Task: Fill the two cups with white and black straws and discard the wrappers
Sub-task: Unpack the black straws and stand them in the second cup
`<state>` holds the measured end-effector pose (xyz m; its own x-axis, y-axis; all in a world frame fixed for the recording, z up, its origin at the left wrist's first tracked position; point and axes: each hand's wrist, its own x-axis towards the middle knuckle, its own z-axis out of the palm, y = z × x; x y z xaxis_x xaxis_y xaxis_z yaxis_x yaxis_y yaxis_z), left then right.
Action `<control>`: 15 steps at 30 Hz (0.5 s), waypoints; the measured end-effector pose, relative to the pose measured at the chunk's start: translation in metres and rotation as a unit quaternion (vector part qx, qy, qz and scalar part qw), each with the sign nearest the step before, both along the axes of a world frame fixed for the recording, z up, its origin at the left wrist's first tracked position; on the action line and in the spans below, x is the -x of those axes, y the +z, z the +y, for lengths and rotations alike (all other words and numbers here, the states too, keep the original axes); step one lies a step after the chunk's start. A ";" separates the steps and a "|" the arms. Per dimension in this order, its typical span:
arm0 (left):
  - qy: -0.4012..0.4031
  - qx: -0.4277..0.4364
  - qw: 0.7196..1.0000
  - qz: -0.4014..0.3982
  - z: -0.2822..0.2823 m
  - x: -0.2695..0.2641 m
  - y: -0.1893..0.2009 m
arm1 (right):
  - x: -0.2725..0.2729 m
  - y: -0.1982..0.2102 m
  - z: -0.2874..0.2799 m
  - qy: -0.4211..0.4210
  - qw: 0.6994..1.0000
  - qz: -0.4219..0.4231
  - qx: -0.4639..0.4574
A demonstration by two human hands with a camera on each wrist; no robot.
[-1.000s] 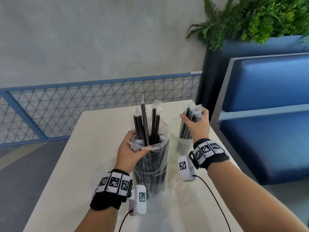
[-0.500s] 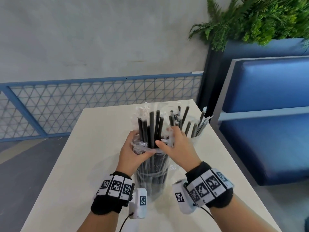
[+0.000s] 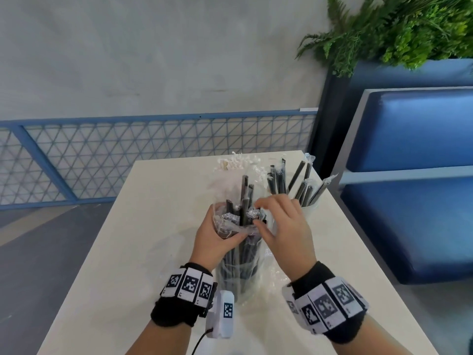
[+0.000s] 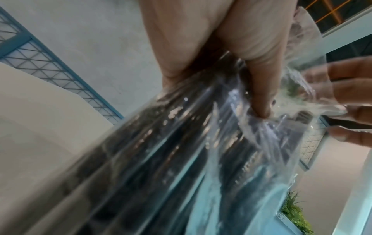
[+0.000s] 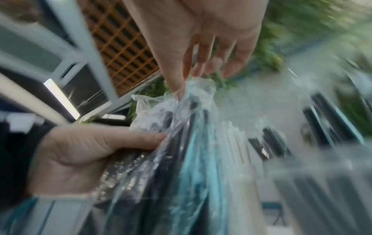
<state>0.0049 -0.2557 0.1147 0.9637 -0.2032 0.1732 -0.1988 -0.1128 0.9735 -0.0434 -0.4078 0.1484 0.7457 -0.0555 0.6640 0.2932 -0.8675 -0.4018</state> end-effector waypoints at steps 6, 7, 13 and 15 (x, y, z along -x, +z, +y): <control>-0.012 -0.003 1.000 -0.007 -0.004 0.006 0.001 | -0.002 0.007 -0.002 -0.008 0.985 0.164 -0.054; -0.016 -0.001 1.000 -0.004 -0.004 0.006 0.001 | -0.003 0.008 -0.003 -0.001 0.980 0.184 -0.078; -0.044 -0.012 0.998 0.033 -0.002 0.004 -0.003 | -0.008 0.004 -0.010 0.045 0.942 0.269 -0.193; -0.049 -0.001 0.998 0.036 0.001 0.002 -0.002 | -0.010 0.003 -0.012 0.065 0.928 0.280 -0.238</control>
<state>0.0026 -0.2549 0.1129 0.9490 -0.2981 0.1026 -0.1377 -0.0992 0.9855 -0.0330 -0.4195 0.1510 0.9874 -0.1277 0.0936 0.0128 -0.5252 -0.8509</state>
